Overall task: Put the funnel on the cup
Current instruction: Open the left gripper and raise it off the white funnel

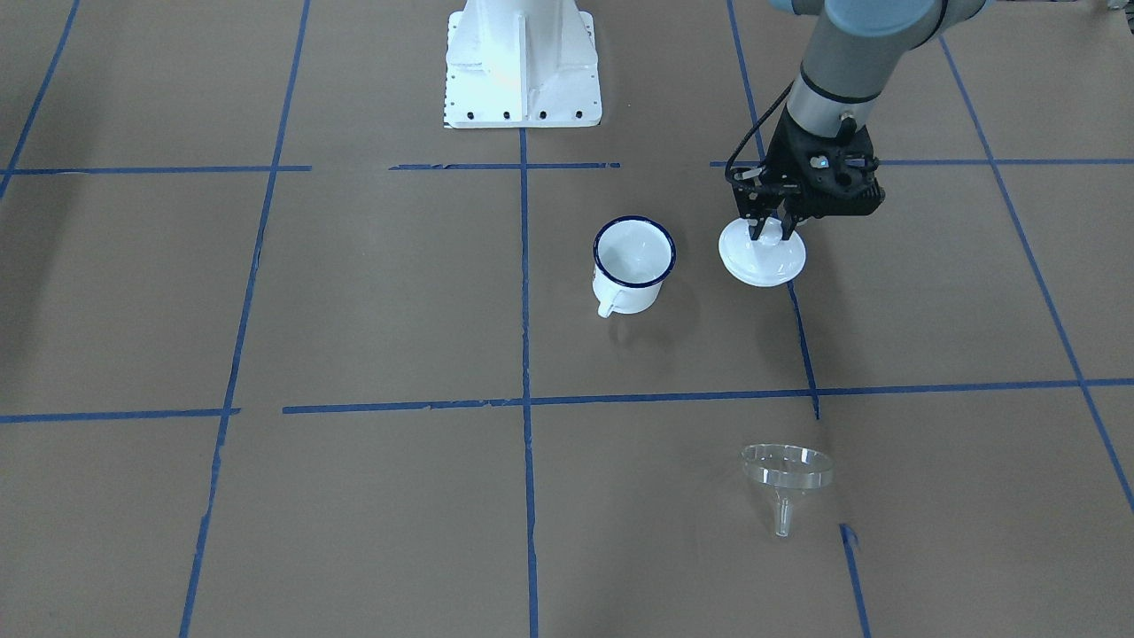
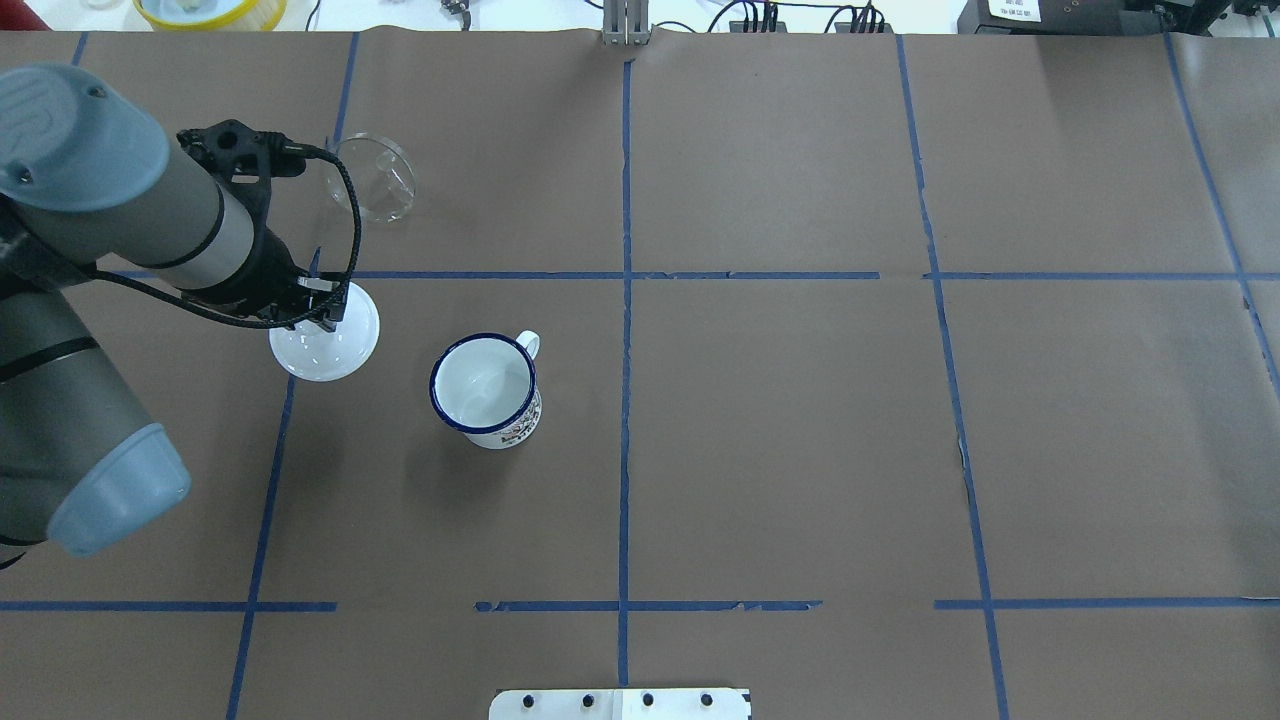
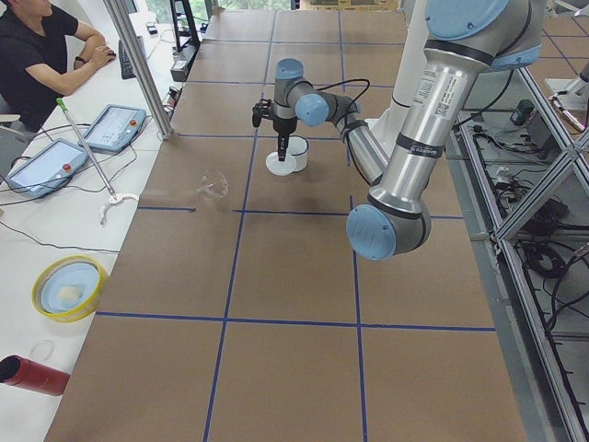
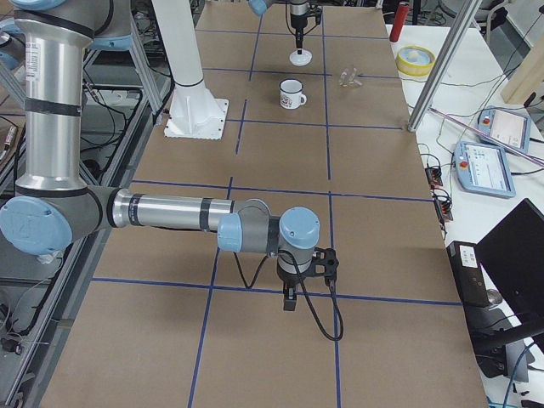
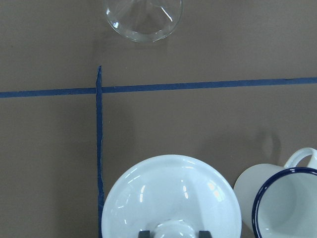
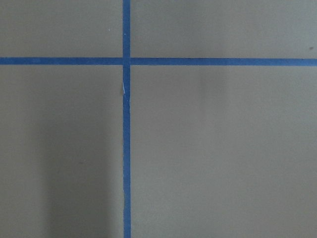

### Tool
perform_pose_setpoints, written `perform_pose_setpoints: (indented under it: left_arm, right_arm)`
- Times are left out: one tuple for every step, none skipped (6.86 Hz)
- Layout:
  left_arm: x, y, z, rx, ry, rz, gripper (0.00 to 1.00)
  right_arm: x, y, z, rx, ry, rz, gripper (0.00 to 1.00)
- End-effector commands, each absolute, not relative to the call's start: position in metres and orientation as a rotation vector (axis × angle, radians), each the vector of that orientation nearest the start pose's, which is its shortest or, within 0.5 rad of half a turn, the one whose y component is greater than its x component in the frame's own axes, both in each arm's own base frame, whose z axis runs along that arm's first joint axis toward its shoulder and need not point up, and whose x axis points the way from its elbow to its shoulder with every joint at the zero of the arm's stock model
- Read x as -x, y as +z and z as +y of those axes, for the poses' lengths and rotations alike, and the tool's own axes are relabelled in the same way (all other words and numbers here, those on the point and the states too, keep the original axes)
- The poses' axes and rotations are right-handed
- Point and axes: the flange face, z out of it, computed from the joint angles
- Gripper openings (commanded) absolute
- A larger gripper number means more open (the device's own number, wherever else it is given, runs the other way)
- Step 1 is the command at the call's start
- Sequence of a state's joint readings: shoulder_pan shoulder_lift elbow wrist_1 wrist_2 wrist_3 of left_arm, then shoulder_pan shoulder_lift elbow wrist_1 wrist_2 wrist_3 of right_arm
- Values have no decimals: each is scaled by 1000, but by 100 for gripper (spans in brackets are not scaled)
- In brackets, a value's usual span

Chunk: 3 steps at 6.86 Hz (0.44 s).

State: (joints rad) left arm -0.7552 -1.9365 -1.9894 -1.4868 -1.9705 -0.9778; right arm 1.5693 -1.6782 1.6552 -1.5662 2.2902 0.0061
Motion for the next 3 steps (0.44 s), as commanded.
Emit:
perform_pose_setpoints:
  left_arm:
    - [-383, 336, -470, -135, 0, 779, 0]
    - [-386, 361, -474, -128, -5, 769, 0]
    - [-391, 382, -474, -137, 3, 782, 0]
  right_arm:
    - [-67, 671, -445, 20, 11, -719, 100]
    - [-67, 671, -445, 20, 11, -719, 100]
    - [-67, 671, -445, 20, 11, -719, 100]
